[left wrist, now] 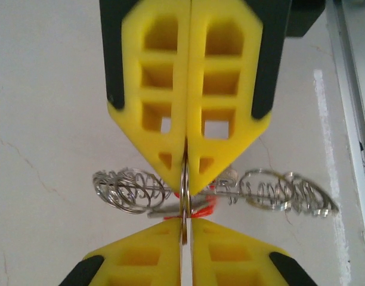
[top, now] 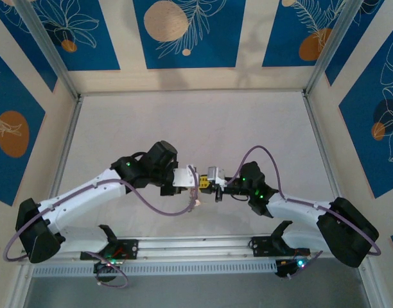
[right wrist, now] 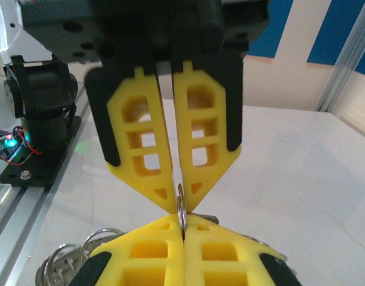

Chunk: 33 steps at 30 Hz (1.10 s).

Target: Put the keys on the keyring

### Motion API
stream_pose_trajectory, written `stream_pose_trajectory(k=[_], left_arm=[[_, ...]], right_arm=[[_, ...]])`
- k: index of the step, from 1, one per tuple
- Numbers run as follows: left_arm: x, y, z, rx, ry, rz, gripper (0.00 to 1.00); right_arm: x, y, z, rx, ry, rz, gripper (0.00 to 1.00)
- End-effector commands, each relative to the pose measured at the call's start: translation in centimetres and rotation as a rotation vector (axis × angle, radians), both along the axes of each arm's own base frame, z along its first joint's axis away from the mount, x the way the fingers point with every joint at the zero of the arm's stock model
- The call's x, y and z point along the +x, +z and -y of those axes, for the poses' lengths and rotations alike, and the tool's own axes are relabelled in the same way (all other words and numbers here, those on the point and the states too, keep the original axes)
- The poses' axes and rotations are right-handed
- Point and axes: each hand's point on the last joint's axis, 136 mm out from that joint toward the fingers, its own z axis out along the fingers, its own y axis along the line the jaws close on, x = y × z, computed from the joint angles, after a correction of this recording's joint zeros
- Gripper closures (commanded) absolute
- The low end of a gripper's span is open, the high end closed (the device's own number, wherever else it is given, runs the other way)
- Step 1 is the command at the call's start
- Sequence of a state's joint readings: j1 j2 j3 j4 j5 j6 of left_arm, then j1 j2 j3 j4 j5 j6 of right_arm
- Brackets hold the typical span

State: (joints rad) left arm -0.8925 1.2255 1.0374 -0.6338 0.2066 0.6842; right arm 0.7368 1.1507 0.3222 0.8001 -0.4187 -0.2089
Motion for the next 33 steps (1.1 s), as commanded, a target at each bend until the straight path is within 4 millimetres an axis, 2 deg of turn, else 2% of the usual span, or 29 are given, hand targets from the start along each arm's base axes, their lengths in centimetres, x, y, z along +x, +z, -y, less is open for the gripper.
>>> stream_pose_trajectory(k=[1, 4, 7, 12, 16, 18, 19, 20, 22, 24, 28, 30, 33], left_arm=[[0.0, 0.0, 0.0, -0.013, -0.012, 0.026, 0.92], [-0.4, 0.0, 0.4, -0.035, -0.037, 0.016, 0.94], [-0.3, 0.4, 0.7, -0.066, -0.034, 0.028, 1.0], [-1.0, 0.6, 0.9, -0.126, -0.061, 0.035, 1.0], [-1.8, 0.2, 1.2, -0.149, -0.097, 0.035, 1.0], [-2.0, 0.5, 1.8, -0.164, -0.109, 0.051, 1.0], [-1.9, 0.9, 2.1, -0.181, -0.106, 0.053, 0.99], [-1.7, 1.5, 2.4, -0.204, -0.097, 0.059, 0.86], [-1.4, 2.3, 2.6, -0.233, -0.089, 0.075, 0.72], [-1.0, 3.0, 2.4, -0.247, -0.071, 0.113, 0.69], [1.2, 3.9, 0.9, -0.195, 0.027, 0.237, 0.68], [1.1, 4.4, 0.4, -0.187, 0.012, 0.273, 0.65], [0.1, 5.2, 0.8, -0.227, -0.046, 0.266, 0.59]], right_arm=[[-0.7, 2.2, 0.4, 0.076, 0.028, 0.054, 1.0], [-0.7, 2.7, 0.6, 0.1, 0.027, 0.059, 1.0], [-0.8, 2.9, 0.7, 0.116, 0.025, 0.062, 1.0], [-0.7, 3.4, 1.1, 0.147, -0.001, 0.077, 1.0], [0.7, 4.6, 2.0, 0.192, -0.114, 0.056, 1.0], [0.6, 5.2, 2.2, 0.202, -0.118, 0.06, 1.0], [0.4, 5.5, 2.2, 0.207, -0.11, 0.06, 1.0], [0.2, 5.8, 2.2, 0.213, -0.096, 0.061, 1.0], [-0.2, 5.9, 2.1, 0.215, -0.073, 0.064, 1.0], [-0.4, 5.6, 2.0, 0.204, -0.058, 0.069, 1.0], [-0.7, 4.8, 1.8, 0.173, -0.038, 0.075, 1.0], [-0.6, 4.6, 1.8, 0.167, -0.039, 0.074, 1.0], [-0.8, 4.5, 1.7, 0.157, -0.017, 0.063, 1.0]])
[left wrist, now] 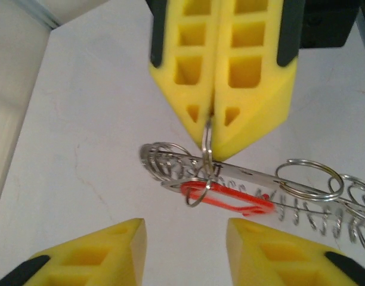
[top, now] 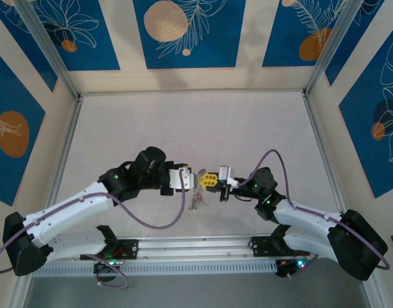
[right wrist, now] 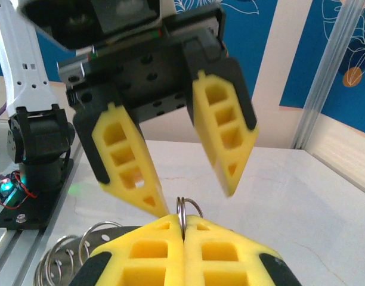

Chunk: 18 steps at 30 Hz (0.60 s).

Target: Put the keys on the keyring

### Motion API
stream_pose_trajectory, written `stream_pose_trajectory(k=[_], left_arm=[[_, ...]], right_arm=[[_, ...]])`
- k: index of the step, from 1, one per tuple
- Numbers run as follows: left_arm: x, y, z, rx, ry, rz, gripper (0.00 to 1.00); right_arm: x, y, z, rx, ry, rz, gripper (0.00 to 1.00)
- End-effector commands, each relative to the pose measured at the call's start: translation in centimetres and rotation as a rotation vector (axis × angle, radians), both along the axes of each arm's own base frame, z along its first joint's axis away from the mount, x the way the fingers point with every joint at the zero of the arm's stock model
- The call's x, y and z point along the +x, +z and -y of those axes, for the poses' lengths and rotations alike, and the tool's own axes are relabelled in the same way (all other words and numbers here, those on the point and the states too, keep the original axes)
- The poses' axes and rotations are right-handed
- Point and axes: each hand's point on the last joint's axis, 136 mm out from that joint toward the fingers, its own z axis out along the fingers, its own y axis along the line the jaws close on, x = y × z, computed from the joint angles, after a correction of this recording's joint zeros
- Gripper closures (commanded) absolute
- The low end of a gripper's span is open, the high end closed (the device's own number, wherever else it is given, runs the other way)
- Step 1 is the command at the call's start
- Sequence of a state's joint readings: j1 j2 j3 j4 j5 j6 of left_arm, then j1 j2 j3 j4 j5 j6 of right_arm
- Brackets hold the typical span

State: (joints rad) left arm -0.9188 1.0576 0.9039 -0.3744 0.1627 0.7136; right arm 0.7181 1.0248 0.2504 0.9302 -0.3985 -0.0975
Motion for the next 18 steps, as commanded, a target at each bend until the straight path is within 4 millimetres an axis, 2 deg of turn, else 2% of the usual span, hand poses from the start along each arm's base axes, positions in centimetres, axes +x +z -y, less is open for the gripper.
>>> stream_pose_trajectory(k=[1, 7, 15, 18], left_arm=[[-0.6, 1.5, 0.4, -0.036, -0.046, 0.032, 0.58], [-0.8, 1.9, 1.9, -0.082, -0.085, -0.01, 0.58], [-2.2, 1.9, 2.9, -0.119, -0.156, -0.082, 0.7], [-2.0, 1.5, 2.8, -0.114, -0.137, -0.096, 0.73]], right_arm=[[-0.3, 1.1, -0.2, 0.012, 0.034, 0.036, 1.0], [-0.7, 1.2, -0.5, 0.007, 0.069, 0.03, 1.0], [-0.6, 1.1, -0.4, 0.008, 0.061, 0.034, 1.0], [-0.5, 1.1, -0.4, 0.009, 0.055, 0.036, 1.0]])
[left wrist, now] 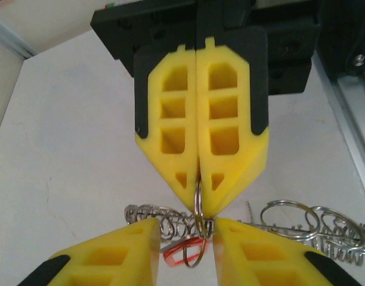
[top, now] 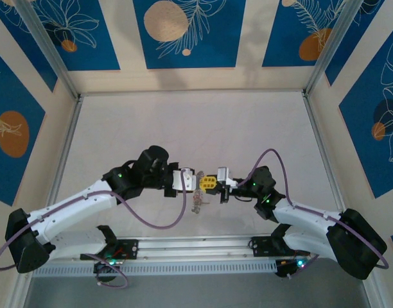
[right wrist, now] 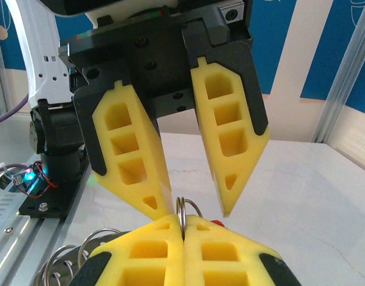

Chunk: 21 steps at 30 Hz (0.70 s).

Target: Put the keys on the keyring

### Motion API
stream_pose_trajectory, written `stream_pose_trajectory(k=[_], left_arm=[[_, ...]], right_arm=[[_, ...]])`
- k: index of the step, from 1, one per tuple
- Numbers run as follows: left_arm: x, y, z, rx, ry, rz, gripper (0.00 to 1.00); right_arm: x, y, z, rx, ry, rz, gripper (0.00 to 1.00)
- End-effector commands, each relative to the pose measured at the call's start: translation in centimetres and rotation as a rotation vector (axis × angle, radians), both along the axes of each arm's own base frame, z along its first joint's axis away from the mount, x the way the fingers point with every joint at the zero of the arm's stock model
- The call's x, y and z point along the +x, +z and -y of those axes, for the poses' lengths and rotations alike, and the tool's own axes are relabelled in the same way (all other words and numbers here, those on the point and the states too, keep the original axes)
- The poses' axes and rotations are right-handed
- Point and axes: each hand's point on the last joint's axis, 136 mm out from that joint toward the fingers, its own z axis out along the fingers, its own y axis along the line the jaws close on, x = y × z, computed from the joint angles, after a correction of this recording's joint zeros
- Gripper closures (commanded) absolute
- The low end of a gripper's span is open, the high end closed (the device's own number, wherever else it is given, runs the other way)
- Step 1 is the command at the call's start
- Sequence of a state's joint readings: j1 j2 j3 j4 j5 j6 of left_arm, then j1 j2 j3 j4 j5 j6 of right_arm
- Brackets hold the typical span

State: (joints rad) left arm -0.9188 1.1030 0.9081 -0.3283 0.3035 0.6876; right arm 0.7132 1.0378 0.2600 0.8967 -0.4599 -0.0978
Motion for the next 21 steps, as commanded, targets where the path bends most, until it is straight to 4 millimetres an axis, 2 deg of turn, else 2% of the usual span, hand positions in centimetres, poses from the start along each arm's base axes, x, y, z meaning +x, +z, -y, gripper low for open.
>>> stream_pose_trajectory(k=[1, 7, 11, 14, 17, 21], left_arm=[[-0.6, 1.4, 0.8, -0.053, -0.032, -0.019, 0.75], [-0.5, 1.0, 0.8, -0.043, -0.023, -0.031, 1.0], [0.3, 0.6, 0.1, 0.024, 0.015, -0.004, 1.0], [1.0, 0.4, -0.8, 0.11, 0.053, 0.015, 1.0], [0.8, 0.0, -1.5, 0.202, 0.041, 0.02, 1.0], [0.1, -1.0, -2.0, 0.341, 0.004, 0.039, 1.0]], right_arm=[[0.1, 1.8, -0.1, 0.038, 0.0, 0.061, 1.0], [0.2, 1.7, -0.2, 0.036, 0.004, 0.059, 1.0], [0.2, 0.7, -0.2, -0.01, 0.0, 0.053, 0.99], [0.5, -1.0, -0.2, -0.097, -0.03, 0.039, 0.91], [0.5, -2.3, -0.5, -0.16, -0.034, 0.037, 0.88], [0.7, -2.5, -0.6, -0.159, -0.042, 0.023, 0.87]])
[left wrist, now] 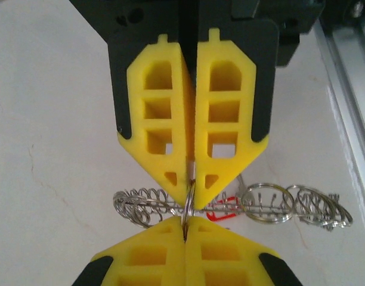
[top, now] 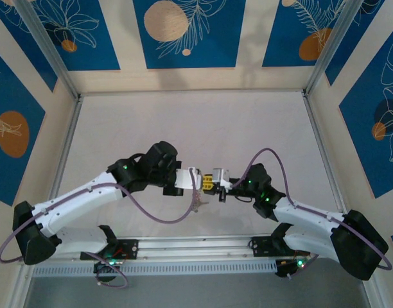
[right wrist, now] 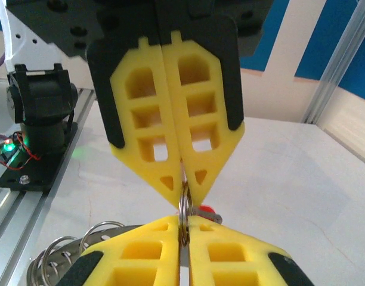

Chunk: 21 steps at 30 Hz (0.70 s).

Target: Put the keys on the keyring

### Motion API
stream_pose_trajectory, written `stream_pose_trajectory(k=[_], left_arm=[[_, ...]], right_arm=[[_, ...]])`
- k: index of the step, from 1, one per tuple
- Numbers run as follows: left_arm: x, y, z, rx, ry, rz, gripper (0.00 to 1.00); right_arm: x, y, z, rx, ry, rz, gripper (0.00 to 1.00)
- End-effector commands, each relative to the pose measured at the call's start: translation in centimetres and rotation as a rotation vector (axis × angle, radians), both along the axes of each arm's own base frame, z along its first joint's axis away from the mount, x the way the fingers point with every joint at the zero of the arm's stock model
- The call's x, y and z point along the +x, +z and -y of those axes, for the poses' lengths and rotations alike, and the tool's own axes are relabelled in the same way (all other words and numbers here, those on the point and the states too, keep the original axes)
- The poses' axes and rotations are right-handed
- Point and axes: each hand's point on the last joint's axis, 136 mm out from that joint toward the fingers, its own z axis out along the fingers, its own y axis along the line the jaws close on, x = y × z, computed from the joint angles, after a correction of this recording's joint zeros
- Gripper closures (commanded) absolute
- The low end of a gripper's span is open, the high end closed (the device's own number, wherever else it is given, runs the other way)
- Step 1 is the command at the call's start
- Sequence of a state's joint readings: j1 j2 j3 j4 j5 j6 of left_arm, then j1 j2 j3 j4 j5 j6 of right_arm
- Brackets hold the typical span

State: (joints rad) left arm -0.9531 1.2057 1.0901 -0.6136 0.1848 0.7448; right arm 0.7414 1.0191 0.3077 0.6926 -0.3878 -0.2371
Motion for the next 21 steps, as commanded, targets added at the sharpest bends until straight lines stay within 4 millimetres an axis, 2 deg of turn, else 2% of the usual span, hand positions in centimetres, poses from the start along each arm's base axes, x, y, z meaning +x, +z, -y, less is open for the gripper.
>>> stream_pose_trajectory(k=[1, 5, 10, 11, 13, 15, 17, 21], left_arm=[[-0.3, -0.3, -1.1, 0.147, -0.035, 0.053, 1.0], [-0.6, -1.0, -0.8, 0.247, -0.058, 0.076, 1.0], [-1.2, -0.5, 0.5, 0.196, -0.083, 0.057, 1.0], [-1.2, -0.4, 0.6, 0.188, -0.085, 0.054, 1.0], [-1.2, -0.4, 0.8, 0.183, -0.085, 0.051, 1.0], [-1.0, -0.3, 1.0, 0.161, -0.072, 0.058, 0.87], [-1.0, 0.0, 0.9, 0.116, -0.07, 0.061, 0.81], [-0.9, 0.8, 0.2, -0.016, -0.039, 0.044, 0.76]], right_arm=[[0.0, -0.9, -0.3, -0.045, -0.001, -0.02, 0.87], [-0.1, -1.1, -0.7, -0.048, 0.023, -0.048, 0.86], [-0.4, -1.2, -1.2, -0.043, 0.046, -0.065, 0.87], [-0.4, -1.1, -1.3, -0.038, 0.05, -0.065, 0.89], [-0.8, -0.8, -1.4, -0.024, 0.071, -0.06, 0.98], [-1.2, -0.2, -1.3, 0.001, 0.092, -0.041, 1.0], [-1.5, 0.3, -1.2, 0.032, 0.099, -0.012, 1.0], [-1.9, 1.3, -0.6, 0.084, 0.096, 0.033, 1.0]])
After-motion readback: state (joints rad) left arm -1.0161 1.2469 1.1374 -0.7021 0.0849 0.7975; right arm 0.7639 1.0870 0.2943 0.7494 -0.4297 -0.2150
